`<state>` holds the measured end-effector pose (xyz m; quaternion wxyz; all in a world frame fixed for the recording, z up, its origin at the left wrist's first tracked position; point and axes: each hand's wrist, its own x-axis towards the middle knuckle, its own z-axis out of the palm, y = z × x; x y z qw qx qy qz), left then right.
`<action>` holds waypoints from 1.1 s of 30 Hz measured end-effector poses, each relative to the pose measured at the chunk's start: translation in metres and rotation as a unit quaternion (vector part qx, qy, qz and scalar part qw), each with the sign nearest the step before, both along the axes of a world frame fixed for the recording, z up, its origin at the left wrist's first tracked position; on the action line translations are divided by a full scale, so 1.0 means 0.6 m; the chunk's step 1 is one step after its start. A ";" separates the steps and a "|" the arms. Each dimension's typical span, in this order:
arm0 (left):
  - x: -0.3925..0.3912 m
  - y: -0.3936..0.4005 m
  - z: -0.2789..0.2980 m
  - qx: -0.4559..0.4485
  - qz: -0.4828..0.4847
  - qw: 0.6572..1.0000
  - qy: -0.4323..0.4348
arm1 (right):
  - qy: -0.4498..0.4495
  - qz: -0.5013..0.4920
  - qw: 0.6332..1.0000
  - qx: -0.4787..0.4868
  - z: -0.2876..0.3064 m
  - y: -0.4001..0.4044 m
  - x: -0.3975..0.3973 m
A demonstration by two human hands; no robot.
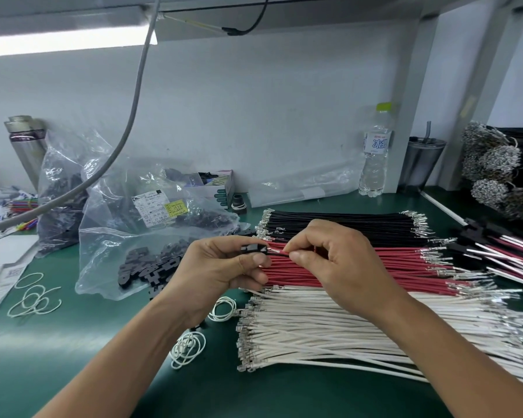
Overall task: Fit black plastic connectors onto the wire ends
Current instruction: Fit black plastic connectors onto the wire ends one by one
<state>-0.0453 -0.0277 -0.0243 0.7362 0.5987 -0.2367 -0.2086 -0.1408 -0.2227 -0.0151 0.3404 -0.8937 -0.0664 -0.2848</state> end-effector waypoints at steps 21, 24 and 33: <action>0.003 0.006 0.004 -0.028 -0.015 0.999 0.006 | -0.074 0.012 0.997 -0.009 0.006 0.003 -0.003; 0.001 0.007 0.005 -0.026 -0.019 0.999 0.000 | -0.071 0.018 0.997 -0.006 0.007 0.003 -0.004; -0.006 0.011 0.013 0.006 -0.034 0.998 -0.050 | -0.039 0.027 0.999 -0.005 0.013 0.004 -0.005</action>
